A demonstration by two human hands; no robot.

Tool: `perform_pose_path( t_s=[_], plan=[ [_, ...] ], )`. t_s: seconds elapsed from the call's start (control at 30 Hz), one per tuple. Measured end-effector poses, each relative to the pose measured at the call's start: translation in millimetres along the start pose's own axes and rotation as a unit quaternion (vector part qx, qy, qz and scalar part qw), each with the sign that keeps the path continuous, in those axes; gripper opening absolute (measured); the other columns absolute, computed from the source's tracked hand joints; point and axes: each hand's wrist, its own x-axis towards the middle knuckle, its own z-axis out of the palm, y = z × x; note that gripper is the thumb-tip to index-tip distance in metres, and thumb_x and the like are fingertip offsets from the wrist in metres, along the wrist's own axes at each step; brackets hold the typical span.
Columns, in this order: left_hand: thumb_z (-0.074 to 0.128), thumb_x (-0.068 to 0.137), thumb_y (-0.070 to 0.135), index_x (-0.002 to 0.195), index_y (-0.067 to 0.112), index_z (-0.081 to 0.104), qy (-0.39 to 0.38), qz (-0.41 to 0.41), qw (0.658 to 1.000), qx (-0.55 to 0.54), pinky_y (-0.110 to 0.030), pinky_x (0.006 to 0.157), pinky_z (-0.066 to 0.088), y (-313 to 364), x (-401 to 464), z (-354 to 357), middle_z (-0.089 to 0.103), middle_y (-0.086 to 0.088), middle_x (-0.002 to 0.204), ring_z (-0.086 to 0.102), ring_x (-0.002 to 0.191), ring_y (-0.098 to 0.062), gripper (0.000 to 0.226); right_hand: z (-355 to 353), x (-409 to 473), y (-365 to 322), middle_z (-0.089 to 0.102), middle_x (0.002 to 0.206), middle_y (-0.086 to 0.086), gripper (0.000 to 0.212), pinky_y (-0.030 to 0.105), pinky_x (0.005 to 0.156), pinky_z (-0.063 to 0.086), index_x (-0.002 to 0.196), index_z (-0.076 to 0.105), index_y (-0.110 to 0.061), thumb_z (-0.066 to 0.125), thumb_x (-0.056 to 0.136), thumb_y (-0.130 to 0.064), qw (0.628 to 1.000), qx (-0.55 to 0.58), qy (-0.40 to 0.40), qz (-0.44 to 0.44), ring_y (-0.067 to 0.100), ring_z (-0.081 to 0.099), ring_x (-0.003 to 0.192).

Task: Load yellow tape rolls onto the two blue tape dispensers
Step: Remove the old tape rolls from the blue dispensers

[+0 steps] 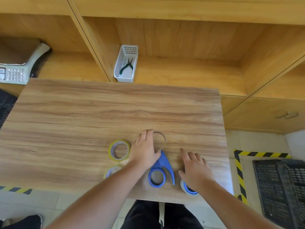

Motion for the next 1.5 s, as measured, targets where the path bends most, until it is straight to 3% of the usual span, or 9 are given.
perform_pose_path(
  t_s=[0.37,0.73,0.87,1.03,1.27,1.5],
  plan=[
    [0.08,0.077,0.038,0.149,0.023,0.034,-0.075,-0.015,0.995,0.06,-0.044,0.104,0.044,2,89,33,0.045,-0.003,0.147,0.05,0.133,-0.028,0.086,-3,-7,41,0.043,0.148,-0.002,0.081,0.035,0.111,0.035,0.158,0.009,-0.025,0.052,0.094,-0.049,0.994,0.056,0.007,0.094,0.022,0.039,0.135],
    [0.081,0.079,0.038,0.151,0.024,0.033,-0.098,-0.03,0.994,0.041,-0.045,0.105,0.046,-4,107,52,0.045,-0.002,0.148,0.047,0.134,-0.029,0.087,0,-7,55,0.044,0.149,0.0,0.075,0.035,0.11,0.037,0.157,0.014,-0.024,0.044,0.097,-0.056,0.99,0.071,0.003,0.126,0.022,0.041,0.135],
    [0.081,0.072,0.047,0.151,0.026,0.03,-0.12,-0.034,0.991,0.043,-0.046,0.108,0.042,-1,106,48,0.039,-0.001,0.151,0.042,0.138,-0.029,0.096,-1,-8,58,0.045,0.148,0.001,0.073,0.037,0.108,0.04,0.157,0.013,-0.027,0.044,0.098,-0.055,0.988,0.082,-0.01,0.127,0.025,0.043,0.133],
    [0.079,0.074,0.053,0.154,0.029,0.025,-0.127,-0.001,0.992,0.014,-0.046,0.115,0.031,27,80,43,0.024,0.0,0.161,0.029,0.147,-0.028,0.099,8,-19,63,0.048,0.14,0.001,0.068,0.039,0.097,0.048,0.154,0.01,-0.037,0.045,0.097,-0.051,0.989,0.099,-0.04,0.101,0.026,0.048,0.122],
    [0.071,0.08,0.052,0.154,0.023,0.03,-0.212,0.118,0.97,0.006,-0.04,0.115,0.033,65,-28,74,0.038,0.003,0.15,0.038,0.139,-0.023,0.089,27,-36,74,0.046,0.137,0.001,0.071,0.039,0.087,0.051,0.154,0.0,-0.043,0.042,0.098,-0.053,0.987,0.106,-0.092,0.08,0.025,0.052,0.115],
    [0.069,0.084,0.041,0.158,0.012,0.019,-0.202,0.095,0.972,0.067,-0.039,0.121,0.027,86,-87,120,0.029,-0.004,0.155,0.033,0.142,-0.026,0.094,41,-44,81,0.051,0.131,0.002,0.084,0.038,0.085,0.052,0.153,-0.009,-0.044,0.049,0.094,-0.048,0.99,0.088,-0.1,0.04,0.026,0.054,0.111]
  ],
)
